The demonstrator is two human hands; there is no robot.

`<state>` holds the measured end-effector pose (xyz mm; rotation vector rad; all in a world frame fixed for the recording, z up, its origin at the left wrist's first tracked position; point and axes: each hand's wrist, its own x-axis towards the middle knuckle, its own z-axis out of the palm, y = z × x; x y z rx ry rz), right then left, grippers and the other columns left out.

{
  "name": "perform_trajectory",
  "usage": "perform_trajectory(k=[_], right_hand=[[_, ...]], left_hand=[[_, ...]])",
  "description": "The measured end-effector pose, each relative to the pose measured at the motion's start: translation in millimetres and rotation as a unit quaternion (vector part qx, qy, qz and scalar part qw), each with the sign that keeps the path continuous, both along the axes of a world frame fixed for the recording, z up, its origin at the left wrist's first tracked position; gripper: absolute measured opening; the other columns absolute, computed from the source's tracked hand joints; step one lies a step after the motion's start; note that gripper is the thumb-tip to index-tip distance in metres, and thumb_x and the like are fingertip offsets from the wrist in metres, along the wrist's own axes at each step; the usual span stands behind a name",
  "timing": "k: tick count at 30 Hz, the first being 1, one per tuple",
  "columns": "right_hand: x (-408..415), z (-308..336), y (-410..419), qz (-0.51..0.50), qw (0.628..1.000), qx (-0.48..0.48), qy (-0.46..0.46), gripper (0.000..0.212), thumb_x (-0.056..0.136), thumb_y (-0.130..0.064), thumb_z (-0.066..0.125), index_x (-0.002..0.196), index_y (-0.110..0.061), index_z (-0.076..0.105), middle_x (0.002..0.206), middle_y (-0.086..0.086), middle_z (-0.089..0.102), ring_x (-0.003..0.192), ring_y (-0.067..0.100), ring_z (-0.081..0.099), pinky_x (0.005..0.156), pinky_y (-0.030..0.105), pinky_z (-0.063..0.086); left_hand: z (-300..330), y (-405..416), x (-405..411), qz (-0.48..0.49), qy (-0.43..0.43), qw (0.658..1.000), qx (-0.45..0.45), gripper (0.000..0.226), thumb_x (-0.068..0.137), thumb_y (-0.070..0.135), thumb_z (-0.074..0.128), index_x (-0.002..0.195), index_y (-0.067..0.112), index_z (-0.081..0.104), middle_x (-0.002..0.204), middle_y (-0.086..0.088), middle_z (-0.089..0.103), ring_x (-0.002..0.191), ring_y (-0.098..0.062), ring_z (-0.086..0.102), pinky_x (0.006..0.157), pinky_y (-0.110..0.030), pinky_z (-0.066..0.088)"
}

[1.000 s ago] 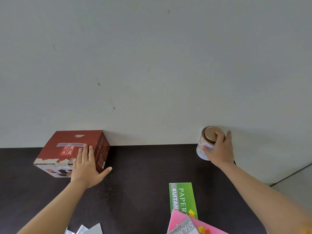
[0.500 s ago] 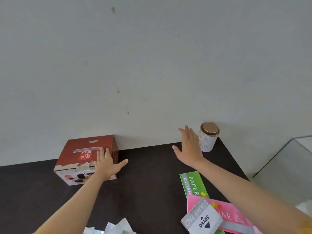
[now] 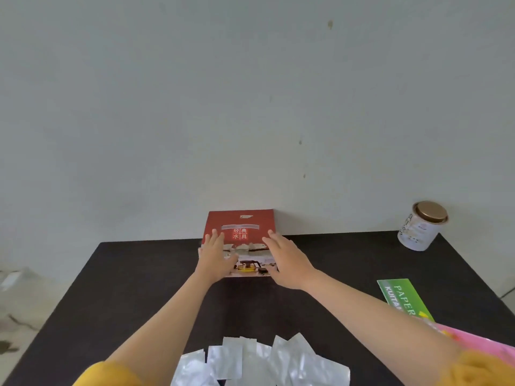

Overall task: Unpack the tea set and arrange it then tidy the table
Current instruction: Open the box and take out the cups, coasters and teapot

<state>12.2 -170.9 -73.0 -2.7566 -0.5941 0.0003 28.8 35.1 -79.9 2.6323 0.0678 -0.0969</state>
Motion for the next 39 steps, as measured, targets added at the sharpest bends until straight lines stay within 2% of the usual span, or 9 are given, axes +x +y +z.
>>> perform_trajectory(k=[4,9,16,18,22,26,31,36,39], right_hand=[[9.4,-12.8,23.5,-0.006,1.000,-0.022,0.010,0.064,0.091,-0.027,0.061,0.147,-0.016,0.031,0.156,0.009,0.024,0.146,0.028,0.017,0.119,0.043,0.021],[17.4,-27.2,37.3,-0.035,0.999,0.006,0.024,0.059,0.086,-0.031,0.067,0.137,-0.018,0.042,0.139,0.004,0.036,0.131,0.023,0.033,0.110,0.035,0.035],[28.9,-36.8,39.1,-0.062,0.996,0.063,0.030,0.041,0.083,-0.035,0.068,0.118,-0.022,0.051,0.125,-0.001,0.034,0.123,0.018,0.030,0.094,0.028,0.047],[28.7,-38.6,40.8,-0.071,0.995,0.066,0.028,0.041,0.083,-0.036,0.068,0.118,-0.022,0.051,0.127,-0.001,0.033,0.124,0.018,0.030,0.094,0.028,0.047],[22.7,-42.2,52.1,-0.091,0.993,0.069,0.038,0.049,0.081,-0.040,0.070,0.122,-0.021,0.049,0.138,0.003,0.028,0.131,0.022,0.022,0.107,0.036,0.039],[19.3,-42.2,58.6,-0.116,0.989,0.085,0.031,0.052,0.077,-0.045,0.072,0.118,-0.025,0.048,0.139,0.003,0.027,0.131,0.023,0.022,0.105,0.035,0.040],[17.9,-41.6,48.1,-0.072,0.996,0.043,0.034,0.051,0.081,-0.049,0.068,0.122,-0.028,0.047,0.145,0.003,0.022,0.137,0.025,0.017,0.105,0.038,0.041],[17.9,-35.5,36.5,-0.049,0.993,0.097,0.056,0.051,0.085,-0.043,0.067,0.130,-0.026,0.051,0.148,0.000,0.025,0.140,0.020,0.019,0.107,0.037,0.041],[19.7,-36.9,28.7,-0.083,0.982,0.164,0.030,0.060,0.087,-0.040,0.065,0.139,-0.021,0.042,0.150,-0.002,0.026,0.141,0.015,0.022,0.109,0.033,0.039]], left_hand=[[0.5,15.5,6.1,-0.051,0.017,0.998,0.017,0.076,0.094,0.040,0.049,0.152,0.017,0.007,0.160,-0.007,-0.006,0.146,-0.025,-0.008,0.115,-0.053,0.000],[-9.8,19.3,17.2,-0.100,0.045,0.993,0.047,0.072,0.096,0.033,0.046,0.152,0.015,0.004,0.159,-0.007,-0.011,0.146,-0.026,-0.012,0.117,-0.047,0.003],[-28.6,17.5,18.2,-0.067,0.024,0.997,0.000,0.068,0.096,0.033,0.048,0.151,0.018,0.010,0.160,-0.001,-0.006,0.146,-0.020,-0.008,0.117,-0.041,0.014],[-30.7,17.9,18.4,-0.060,0.012,0.998,-0.004,0.067,0.096,0.034,0.048,0.151,0.020,0.013,0.160,0.000,-0.003,0.147,-0.018,-0.005,0.116,-0.040,0.018],[-33.8,17.0,19.3,-0.050,0.003,0.999,-0.003,0.065,0.096,0.039,0.047,0.151,0.021,0.017,0.160,0.002,0.000,0.147,-0.016,-0.002,0.115,-0.039,0.025],[-34.8,15.9,19.6,-0.039,-0.001,0.999,-0.009,0.064,0.096,0.046,0.043,0.150,0.022,0.019,0.160,0.003,0.002,0.147,-0.014,-0.001,0.113,-0.039,0.028],[-33.5,10.2,19.5,-0.017,-0.015,1.000,0.011,0.062,0.096,0.046,0.044,0.149,0.023,0.023,0.160,0.003,0.009,0.147,-0.016,0.006,0.112,-0.040,0.032],[-32.1,9.0,19.3,0.001,-0.070,0.997,0.027,0.064,0.092,0.047,0.052,0.146,0.021,0.030,0.158,-0.003,0.019,0.145,-0.023,0.016,0.117,-0.044,0.014],[-34.2,10.4,17.1,0.062,-0.095,0.993,0.016,0.089,0.080,0.051,0.066,0.148,0.014,0.021,0.157,-0.014,0.013,0.145,-0.032,0.011,0.116,-0.050,0.014]])
